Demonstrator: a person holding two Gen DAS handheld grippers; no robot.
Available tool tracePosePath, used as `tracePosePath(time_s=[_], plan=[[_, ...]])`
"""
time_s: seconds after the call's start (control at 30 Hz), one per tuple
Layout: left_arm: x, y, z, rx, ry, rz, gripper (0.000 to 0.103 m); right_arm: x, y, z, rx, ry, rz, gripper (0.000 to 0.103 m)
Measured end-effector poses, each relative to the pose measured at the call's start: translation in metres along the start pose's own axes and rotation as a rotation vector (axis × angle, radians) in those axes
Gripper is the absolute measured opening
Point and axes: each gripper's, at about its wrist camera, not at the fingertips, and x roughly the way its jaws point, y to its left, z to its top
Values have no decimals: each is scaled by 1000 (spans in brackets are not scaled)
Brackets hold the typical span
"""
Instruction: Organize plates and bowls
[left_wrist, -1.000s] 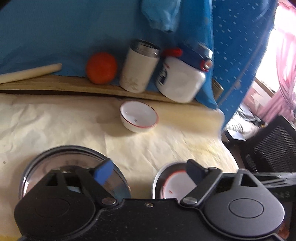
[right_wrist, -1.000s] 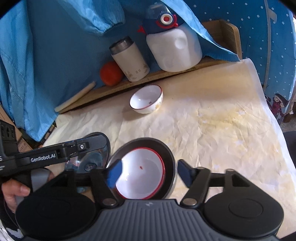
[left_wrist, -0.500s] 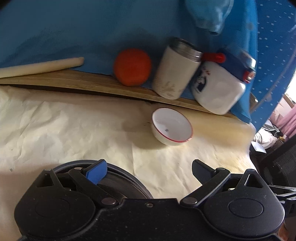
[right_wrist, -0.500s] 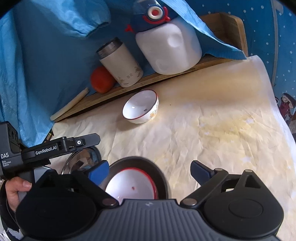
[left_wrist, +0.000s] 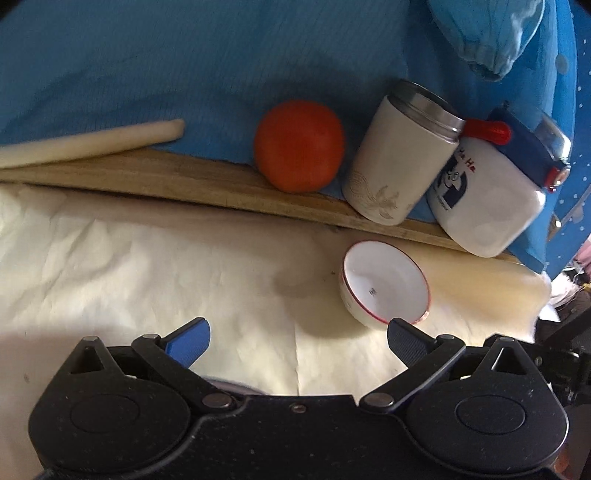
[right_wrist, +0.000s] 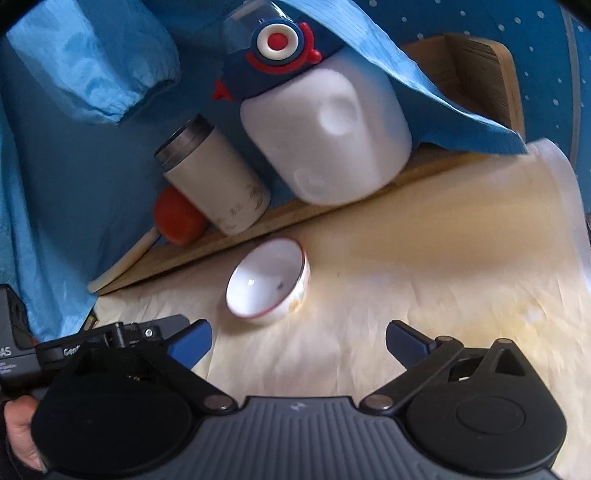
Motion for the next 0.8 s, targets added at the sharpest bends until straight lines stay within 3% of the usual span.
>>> tracePosePath(time_s=[0.57,0.8], plan=[[29,-5,21,-2,-38,11,102,39,-6,19,-12,-20,52,102],[39,-8,24,-25,-29,-27,102,42,-7,20,-11,1,78,103]])
